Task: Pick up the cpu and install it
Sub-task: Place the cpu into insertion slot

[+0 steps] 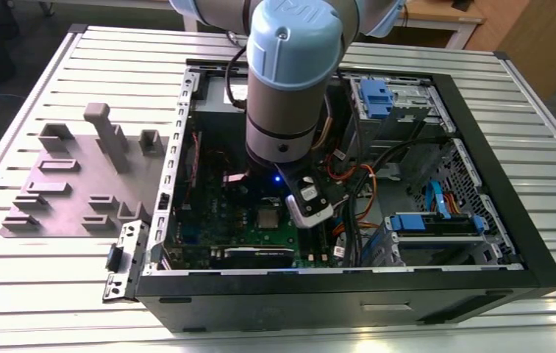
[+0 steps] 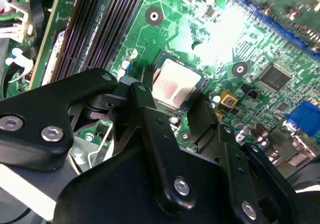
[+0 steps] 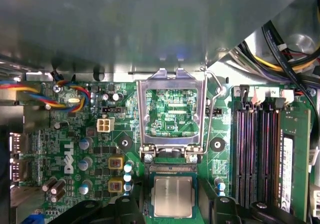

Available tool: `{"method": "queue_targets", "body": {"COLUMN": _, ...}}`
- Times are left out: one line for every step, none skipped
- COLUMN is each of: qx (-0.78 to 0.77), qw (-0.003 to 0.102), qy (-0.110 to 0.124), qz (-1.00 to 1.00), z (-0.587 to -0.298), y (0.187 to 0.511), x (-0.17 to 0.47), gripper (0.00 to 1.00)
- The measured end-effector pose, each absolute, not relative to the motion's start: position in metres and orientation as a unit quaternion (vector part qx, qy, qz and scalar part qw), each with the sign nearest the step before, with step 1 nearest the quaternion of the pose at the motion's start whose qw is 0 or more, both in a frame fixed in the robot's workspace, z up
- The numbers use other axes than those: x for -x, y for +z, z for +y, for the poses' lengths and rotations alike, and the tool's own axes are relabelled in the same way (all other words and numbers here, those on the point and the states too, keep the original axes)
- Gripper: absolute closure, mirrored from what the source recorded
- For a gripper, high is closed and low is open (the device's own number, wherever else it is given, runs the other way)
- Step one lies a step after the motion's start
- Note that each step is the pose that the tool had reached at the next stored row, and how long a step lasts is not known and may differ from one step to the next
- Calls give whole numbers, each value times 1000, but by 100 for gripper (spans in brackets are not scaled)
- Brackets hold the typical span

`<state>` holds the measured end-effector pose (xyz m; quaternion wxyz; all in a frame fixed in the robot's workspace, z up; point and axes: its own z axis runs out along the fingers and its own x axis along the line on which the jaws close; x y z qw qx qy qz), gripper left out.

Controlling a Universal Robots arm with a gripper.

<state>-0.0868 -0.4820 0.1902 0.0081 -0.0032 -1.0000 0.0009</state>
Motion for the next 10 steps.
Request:
{"method": "queue_targets", "body": {"qx": 3, "qw": 8, "qy": 1, "qz": -1000, "z": -481, "y": 190, "x": 87, "gripper": 46}}
{"method": "queue_targets", "body": {"qx": 3, "qw": 8, "qy": 1, "qz": -1000, "z": -481, "y": 190, "x": 87, "gripper": 46}}
{"method": "queue_targets", "body": {"qx": 3, "qw": 8, "qy": 1, "qz": -1000, "z": -481, "y": 190, "x": 87, "gripper": 46}}
{"method": "queue_targets", "body": {"qx": 3, "qw": 8, "qy": 1, "qz": -1000, "z": -481, "y": 190, "x": 87, "gripper": 46}}
{"method": "queue_targets", "body": {"qx": 3, "qw": 8, "qy": 1, "qz": -1000, "z": -481, "y": 190, "x": 87, "gripper": 46}}
{"method": "queue_targets", "body": {"qx": 3, "qw": 8, "qy": 1, "qz": -1000, "z": -481, "y": 190, "x": 87, "gripper": 46}}
{"method": "queue_targets", "body": {"qx": 3, "qw": 8, "qy": 1, "qz": -1000, "z": -481, "y": 190, "x": 87, "gripper": 46}}
{"method": "queue_targets", "body": {"qx": 3, "qw": 8, "qy": 1, "qz": -1000, "z": -482, "y": 191, "x": 87, "gripper": 46}}
{"method": "queue_targets", "body": {"qx": 3, "qw": 9, "qy": 1, "qz": -1000, "z": -482, "y": 192, "x": 87, "gripper": 46}}
{"method": "queue_targets", "body": {"qx": 3, "qw": 9, "qy": 1, "qz": -1000, "z": -482, "y": 193, "x": 86, "gripper": 46}}
